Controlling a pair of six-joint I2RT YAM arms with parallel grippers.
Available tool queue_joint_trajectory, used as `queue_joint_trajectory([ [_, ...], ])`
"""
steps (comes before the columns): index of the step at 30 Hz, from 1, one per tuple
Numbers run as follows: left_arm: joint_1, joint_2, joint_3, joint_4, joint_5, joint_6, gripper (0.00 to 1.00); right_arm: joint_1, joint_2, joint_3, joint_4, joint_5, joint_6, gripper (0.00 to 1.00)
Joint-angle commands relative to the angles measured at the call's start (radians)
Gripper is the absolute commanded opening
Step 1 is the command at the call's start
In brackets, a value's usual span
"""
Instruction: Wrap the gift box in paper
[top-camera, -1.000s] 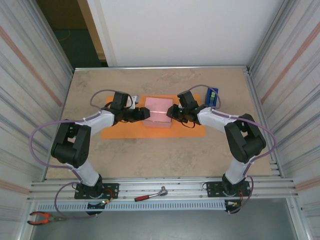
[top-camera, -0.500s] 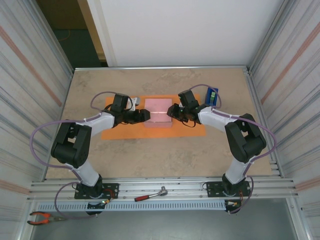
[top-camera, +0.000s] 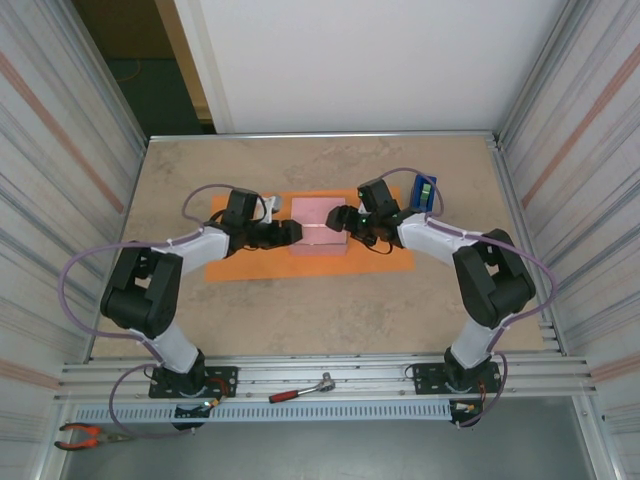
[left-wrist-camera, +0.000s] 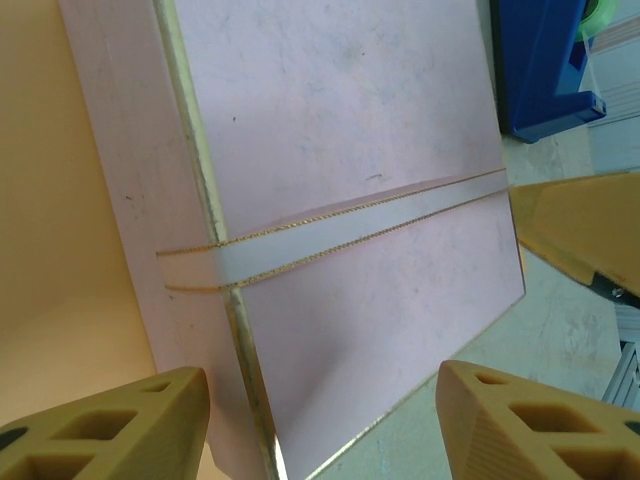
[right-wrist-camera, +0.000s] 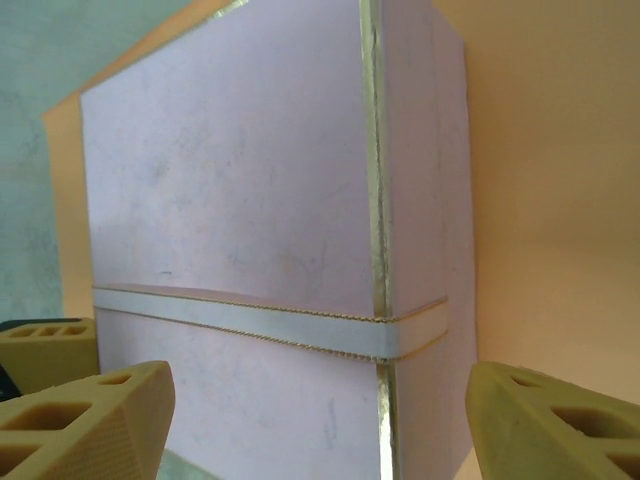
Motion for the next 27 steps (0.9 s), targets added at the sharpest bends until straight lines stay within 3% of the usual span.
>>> queue_joint_trajectory([
  [1, 0.020, -0.058, -0.016, 0.004, 0.019, -0.016, 0.63, -0.030, -0.093, -0.031, -0.032, 0.012, -0.024, 0.76],
  [4, 0.043, -0.104, -0.029, -0.003, 0.021, -0.022, 0.64, -0.064, -0.139, -0.093, -0.043, 0.017, -0.025, 0.74],
  [9, 0.035, -0.219, -0.073, -0.014, 0.029, -0.051, 0.57, -0.108, -0.188, -0.216, -0.027, 0.017, -0.017, 0.47],
  [14, -0.061, -0.275, -0.118, -0.001, 0.040, -0.088, 0.40, -0.105, -0.177, -0.276, 0.008, 0.010, -0.010, 0.27],
  [19, -0.185, -0.213, -0.138, 0.073, 0.026, -0.134, 0.29, -0.072, -0.137, -0.283, 0.040, 0.008, 0.001, 0.02],
  [27, -0.295, -0.074, -0.098, 0.150, 0.009, -0.149, 0.24, -0.012, -0.087, -0.281, 0.068, 0.033, 0.018, 0.00],
])
